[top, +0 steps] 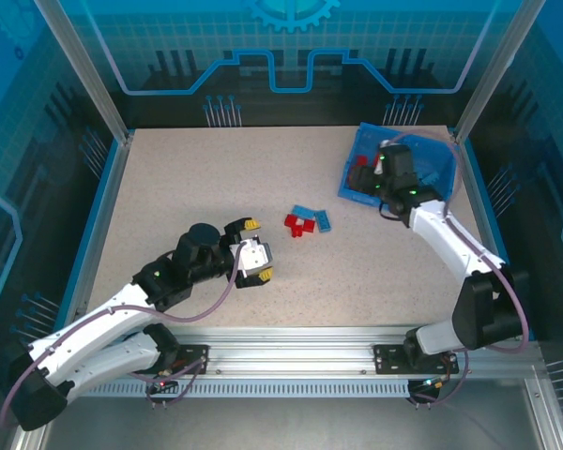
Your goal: Sort the legos into containers by color
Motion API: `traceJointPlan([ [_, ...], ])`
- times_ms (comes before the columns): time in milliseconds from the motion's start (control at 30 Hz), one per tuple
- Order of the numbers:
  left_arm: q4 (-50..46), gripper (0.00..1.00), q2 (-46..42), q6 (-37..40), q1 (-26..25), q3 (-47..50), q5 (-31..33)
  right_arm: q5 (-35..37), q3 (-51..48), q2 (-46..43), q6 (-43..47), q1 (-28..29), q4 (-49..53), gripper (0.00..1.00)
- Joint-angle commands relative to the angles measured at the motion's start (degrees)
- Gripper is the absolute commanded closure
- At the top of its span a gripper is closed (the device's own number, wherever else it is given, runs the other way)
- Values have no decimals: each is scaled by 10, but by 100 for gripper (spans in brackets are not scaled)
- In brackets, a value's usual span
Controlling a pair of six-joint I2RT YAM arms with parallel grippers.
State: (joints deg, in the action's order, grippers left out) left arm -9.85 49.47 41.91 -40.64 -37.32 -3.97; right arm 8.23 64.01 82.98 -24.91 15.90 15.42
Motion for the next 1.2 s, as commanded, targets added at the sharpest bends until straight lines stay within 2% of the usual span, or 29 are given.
traceJointPlan([
  [0,18,1,2,-13,5,-8,-20,-48,-9,50,51,66,13,38],
  [100,15,1,-1,-12,5,-8,-26,-33,17,113,77,102,35,37],
  [333,3,1,-2,-6,6,-9,-43,-23,54,219,95,108,29,31],
  [533,1,1,-2,-4,5,-10,-44,-19,67,275,87,110,24,37],
  [767,1,1,-1,-3,5,-10,-44,31,56,285,72,115,28,50],
  [967,1,1,2,-3,5,-9,-44,27,46,254,67,115,37,51],
  [1167,1,1,1,-3,5,-9,-46,-4,31,201,63,114,39,44],
])
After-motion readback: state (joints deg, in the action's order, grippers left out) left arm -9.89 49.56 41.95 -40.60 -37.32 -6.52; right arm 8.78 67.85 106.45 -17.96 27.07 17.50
